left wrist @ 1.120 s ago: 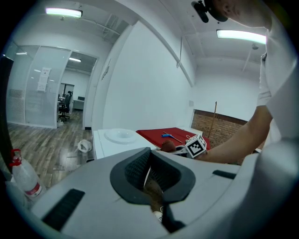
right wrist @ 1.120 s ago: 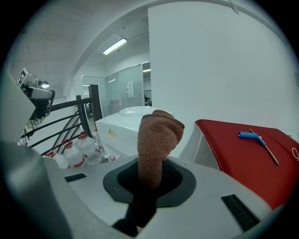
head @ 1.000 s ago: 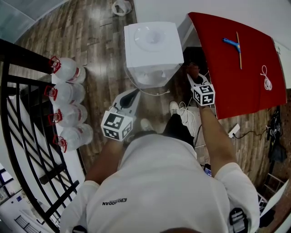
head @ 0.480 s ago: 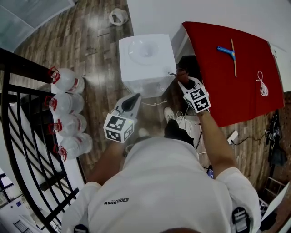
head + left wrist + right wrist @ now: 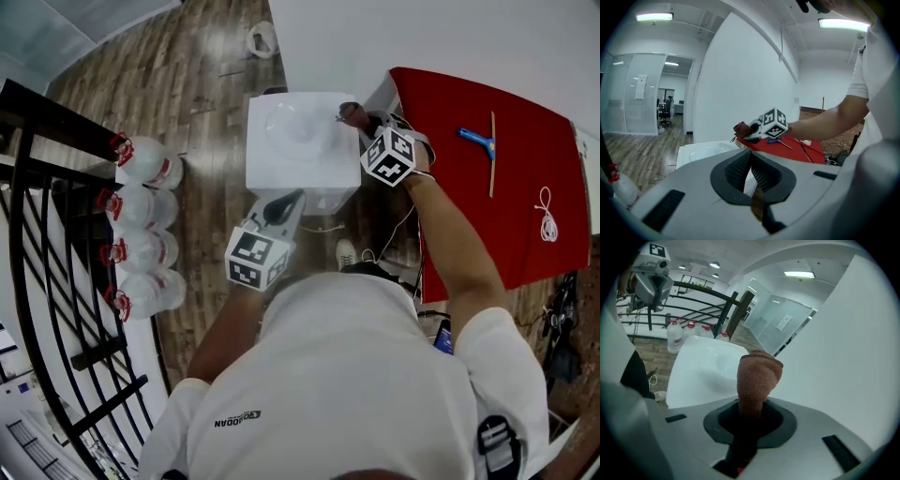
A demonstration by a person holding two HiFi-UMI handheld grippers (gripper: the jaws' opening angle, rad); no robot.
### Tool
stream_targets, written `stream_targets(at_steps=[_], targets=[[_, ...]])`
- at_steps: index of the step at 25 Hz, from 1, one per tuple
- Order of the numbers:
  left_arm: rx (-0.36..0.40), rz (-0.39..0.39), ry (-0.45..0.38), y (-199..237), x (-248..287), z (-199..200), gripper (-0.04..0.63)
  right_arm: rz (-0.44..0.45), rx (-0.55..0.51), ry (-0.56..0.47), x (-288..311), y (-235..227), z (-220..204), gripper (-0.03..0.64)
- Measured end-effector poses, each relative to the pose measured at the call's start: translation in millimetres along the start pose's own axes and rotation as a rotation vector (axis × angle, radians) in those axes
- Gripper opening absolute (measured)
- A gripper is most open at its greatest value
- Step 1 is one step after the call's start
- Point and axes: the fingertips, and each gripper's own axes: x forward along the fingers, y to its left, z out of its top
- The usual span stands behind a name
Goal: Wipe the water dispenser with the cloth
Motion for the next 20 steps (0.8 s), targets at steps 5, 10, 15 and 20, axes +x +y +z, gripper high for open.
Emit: stream_targets(at_steps=[5, 10, 15, 20], targets=[[-0.006, 0.060, 0.025, 4, 7, 1, -0.008, 0.001, -0.130, 0.020, 48, -33, 0, 0.054], [-0.040, 0.147, 0.036, 19, 1, -2, -0.008, -0.004, -0.199, 0.030, 86, -55, 4, 0.054], [-0.070, 0.191, 0.040, 27, -5, -7, -0.008, 0.013, -0.248, 0.040, 105, -59, 6, 0.054], [-0.079, 0.190, 0.053, 26, -7, -14, -0.008, 0.025, -0.289, 0.042, 105, -48, 6, 0.054]])
